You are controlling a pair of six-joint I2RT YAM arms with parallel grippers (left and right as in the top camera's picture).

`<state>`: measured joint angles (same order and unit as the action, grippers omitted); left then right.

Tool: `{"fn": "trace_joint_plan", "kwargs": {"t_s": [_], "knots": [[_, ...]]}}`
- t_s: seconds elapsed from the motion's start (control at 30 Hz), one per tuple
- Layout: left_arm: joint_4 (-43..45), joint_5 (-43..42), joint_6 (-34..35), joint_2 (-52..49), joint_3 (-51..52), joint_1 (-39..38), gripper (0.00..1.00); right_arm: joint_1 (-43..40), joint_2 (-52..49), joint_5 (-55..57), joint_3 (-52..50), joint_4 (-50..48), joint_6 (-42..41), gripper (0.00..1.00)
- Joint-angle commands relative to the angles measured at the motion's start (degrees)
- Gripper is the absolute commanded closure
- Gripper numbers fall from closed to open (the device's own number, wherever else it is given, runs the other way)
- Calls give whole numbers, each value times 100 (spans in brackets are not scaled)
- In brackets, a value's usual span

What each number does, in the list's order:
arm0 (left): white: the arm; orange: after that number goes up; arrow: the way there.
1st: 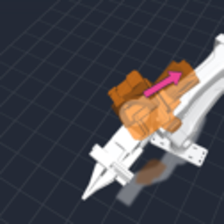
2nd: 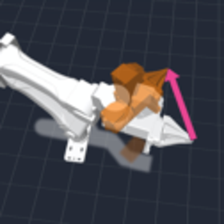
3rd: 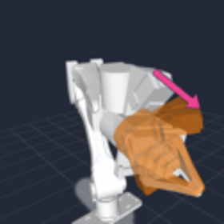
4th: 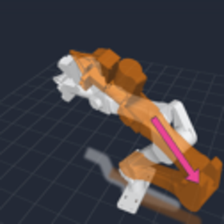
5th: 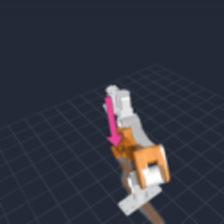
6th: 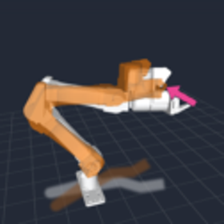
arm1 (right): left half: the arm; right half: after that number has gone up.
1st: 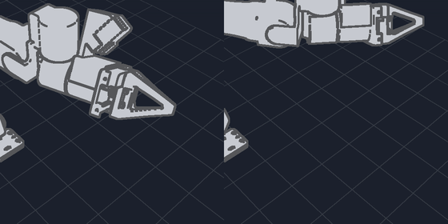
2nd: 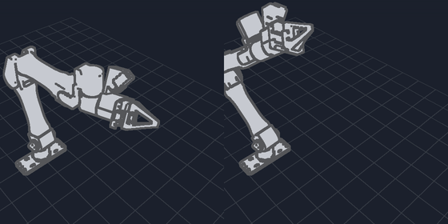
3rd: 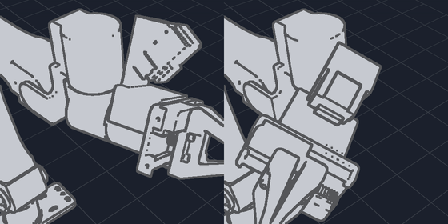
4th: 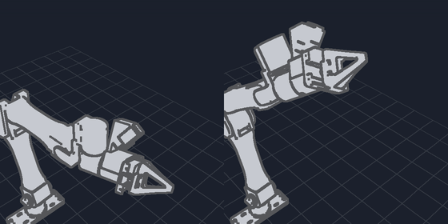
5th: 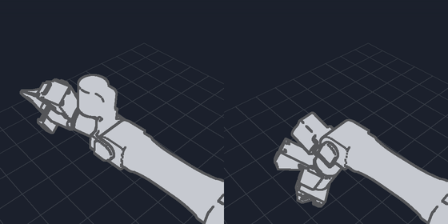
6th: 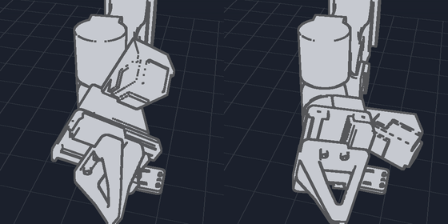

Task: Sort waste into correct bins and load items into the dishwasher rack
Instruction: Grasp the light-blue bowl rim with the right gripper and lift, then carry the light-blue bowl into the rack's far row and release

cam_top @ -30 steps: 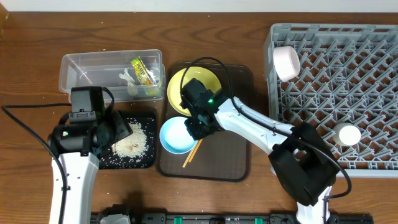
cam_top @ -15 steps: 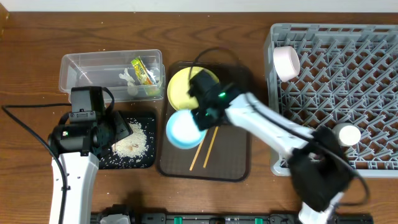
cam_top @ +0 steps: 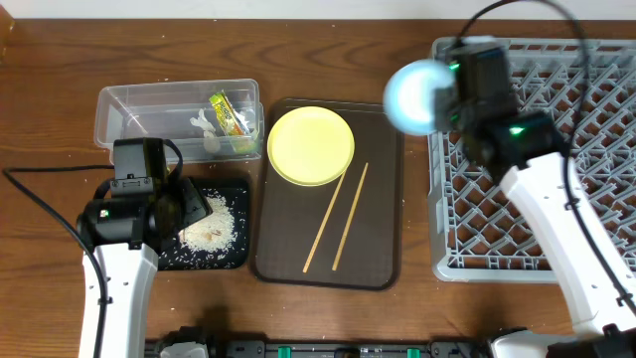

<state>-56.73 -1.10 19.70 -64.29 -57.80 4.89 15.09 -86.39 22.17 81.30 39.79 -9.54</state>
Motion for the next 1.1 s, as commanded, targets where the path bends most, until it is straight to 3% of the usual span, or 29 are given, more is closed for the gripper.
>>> {"fn": "trace_joint_plan", "kwargs": {"t_s": [0.0,0.2,0.43,0.57,1.07], "knots": [[-22,28,76,-17,-44,35,34,-372,-2,1641,35,-302,463,99],[-22,28,76,-17,-44,35,34,-824,-411,3462,35,-1696,1644,99],[-22,28,76,-17,-44,35,34,-1303,-1134,3722,35,-3316,3285,99],[-22,28,76,-17,-44,35,34,-1517,-1587,3722,35,-3895,3832,99],[-22,28,76,-17,-44,35,34,-1462,-2726,3589,35,-4063,3875,99]]}}
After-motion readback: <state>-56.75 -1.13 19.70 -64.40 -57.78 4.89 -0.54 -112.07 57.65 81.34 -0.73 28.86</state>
